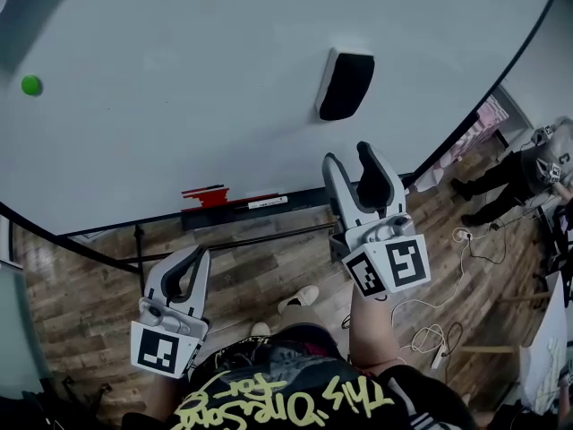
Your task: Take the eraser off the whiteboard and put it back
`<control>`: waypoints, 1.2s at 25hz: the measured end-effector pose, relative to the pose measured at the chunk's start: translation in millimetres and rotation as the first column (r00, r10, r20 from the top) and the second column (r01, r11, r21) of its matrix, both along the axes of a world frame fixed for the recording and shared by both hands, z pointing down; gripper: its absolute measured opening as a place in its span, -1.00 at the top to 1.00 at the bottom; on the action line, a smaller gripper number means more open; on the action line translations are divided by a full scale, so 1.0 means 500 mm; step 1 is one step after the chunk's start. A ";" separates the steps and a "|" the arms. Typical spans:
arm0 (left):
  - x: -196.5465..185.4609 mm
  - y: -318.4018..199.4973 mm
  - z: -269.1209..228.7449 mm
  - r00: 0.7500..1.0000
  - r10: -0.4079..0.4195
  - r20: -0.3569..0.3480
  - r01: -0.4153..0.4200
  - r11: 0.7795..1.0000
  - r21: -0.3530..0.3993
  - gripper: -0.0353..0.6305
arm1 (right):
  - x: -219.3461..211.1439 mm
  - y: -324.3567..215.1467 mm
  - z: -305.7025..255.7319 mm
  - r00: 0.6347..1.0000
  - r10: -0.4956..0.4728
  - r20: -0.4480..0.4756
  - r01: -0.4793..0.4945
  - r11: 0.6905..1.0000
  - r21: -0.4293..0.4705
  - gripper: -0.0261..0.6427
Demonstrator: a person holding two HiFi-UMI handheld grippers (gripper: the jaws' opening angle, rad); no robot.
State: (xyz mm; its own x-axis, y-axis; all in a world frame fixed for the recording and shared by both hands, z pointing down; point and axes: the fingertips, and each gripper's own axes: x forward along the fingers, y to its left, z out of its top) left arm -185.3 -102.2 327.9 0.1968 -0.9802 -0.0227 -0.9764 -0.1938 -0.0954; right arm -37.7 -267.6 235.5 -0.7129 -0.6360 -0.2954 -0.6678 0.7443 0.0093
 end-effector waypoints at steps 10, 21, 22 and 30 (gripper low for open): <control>0.010 -0.007 0.000 1.000 0.024 -0.002 -0.024 1.000 0.004 0.87 | -0.005 0.046 0.015 0.999 -0.041 -0.006 0.041 0.999 -0.012 0.47; 0.028 -0.010 -0.007 0.999 0.041 -0.003 -0.041 0.999 0.011 0.87 | -0.006 0.083 0.037 0.996 -0.093 0.011 0.093 0.995 -0.038 0.77; 0.029 -0.010 -0.007 0.999 0.041 -0.003 -0.041 0.999 0.011 0.87 | -0.006 0.086 0.039 0.995 -0.098 0.008 0.098 0.994 -0.038 0.78; 0.040 -0.012 -0.012 0.999 0.050 -0.003 -0.050 0.999 0.015 0.87 | -0.009 0.106 0.066 0.991 -0.130 -0.001 0.130 0.990 -0.060 0.84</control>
